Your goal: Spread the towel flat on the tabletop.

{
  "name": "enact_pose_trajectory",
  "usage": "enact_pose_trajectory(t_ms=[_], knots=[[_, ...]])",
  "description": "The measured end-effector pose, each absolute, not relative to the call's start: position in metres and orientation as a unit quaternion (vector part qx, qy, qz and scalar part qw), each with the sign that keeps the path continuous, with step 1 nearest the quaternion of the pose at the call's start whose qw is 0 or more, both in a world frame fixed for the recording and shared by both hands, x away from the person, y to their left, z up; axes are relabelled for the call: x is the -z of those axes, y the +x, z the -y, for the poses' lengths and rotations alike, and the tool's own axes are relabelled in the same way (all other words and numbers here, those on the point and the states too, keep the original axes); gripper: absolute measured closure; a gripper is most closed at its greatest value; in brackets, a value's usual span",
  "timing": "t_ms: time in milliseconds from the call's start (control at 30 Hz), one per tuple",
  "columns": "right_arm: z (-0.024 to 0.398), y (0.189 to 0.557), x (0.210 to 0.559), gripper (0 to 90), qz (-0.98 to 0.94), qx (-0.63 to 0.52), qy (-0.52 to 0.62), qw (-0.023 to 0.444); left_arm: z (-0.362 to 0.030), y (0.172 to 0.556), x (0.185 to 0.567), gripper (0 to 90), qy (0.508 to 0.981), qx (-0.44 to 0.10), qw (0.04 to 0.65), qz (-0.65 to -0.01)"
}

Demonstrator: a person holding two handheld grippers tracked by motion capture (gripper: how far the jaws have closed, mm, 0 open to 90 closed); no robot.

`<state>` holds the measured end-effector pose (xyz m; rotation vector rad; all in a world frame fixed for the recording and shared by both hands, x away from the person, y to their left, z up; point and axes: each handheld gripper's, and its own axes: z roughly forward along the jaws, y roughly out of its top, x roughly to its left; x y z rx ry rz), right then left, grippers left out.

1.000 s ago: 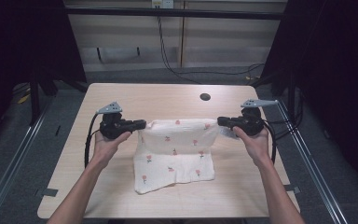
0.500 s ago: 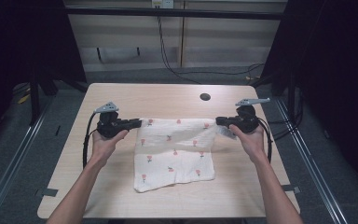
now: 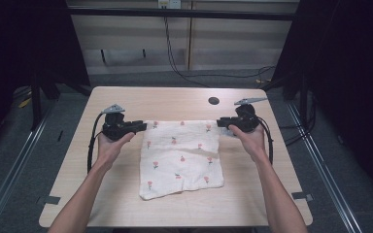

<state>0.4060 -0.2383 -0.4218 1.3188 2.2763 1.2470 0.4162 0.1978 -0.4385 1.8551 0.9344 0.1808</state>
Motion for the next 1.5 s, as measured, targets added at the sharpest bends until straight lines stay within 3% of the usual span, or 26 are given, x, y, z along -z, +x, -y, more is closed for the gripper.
enact_pose_trajectory(t_ms=[133, 433, 533, 867, 1133, 1233, 1333, 1400, 1500], knots=[[0.239, 0.398, 0.416, 64.5, -0.774, -0.432, 0.445, 0.129, -0.202, 0.411, 0.437, 61.6, 0.773, -0.073, 0.502, -0.380], [0.239, 0.373, 0.419, 61.7, -0.792, -0.423, 0.424, 0.117, -0.205, 0.381, 0.442, 68.4, 0.796, -0.043, 0.498, -0.341], [0.236, 0.361, 0.424, 57.8, -0.795, -0.424, 0.420, 0.106, -0.201, 0.370, 0.445, 63.6, 0.808, -0.036, 0.487, -0.328], [0.217, 0.322, 0.463, 56.2, -0.824, -0.396, 0.399, 0.072, -0.196, 0.329, 0.469, 59.8, 0.831, -0.010, 0.454, -0.320], [0.214, 0.290, 0.486, 58.7, -0.853, -0.351, 0.379, 0.080, -0.187, 0.307, 0.486, 57.8, 0.867, -0.004, 0.407, -0.289], [0.212, 0.288, 0.495, 56.4, -0.853, -0.345, 0.378, 0.108, -0.184, 0.309, 0.489, 56.1, 0.863, 0.019, 0.409, -0.295], [0.208, 0.293, 0.497, 60.4, -0.856, -0.335, 0.376, 0.115, -0.179, 0.309, 0.492, 56.2, 0.872, 0.006, 0.396, -0.288], [0.208, 0.294, 0.497, 74.1, -0.857, -0.337, 0.372, 0.118, -0.178, 0.310, 0.494, 55.5, 0.871, 0.003, 0.396, -0.291], [0.209, 0.290, 0.496, 85.8, -0.857, -0.337, 0.374, 0.110, -0.178, 0.310, 0.498, 54.4, 0.874, 0.000, 0.393, -0.284]])
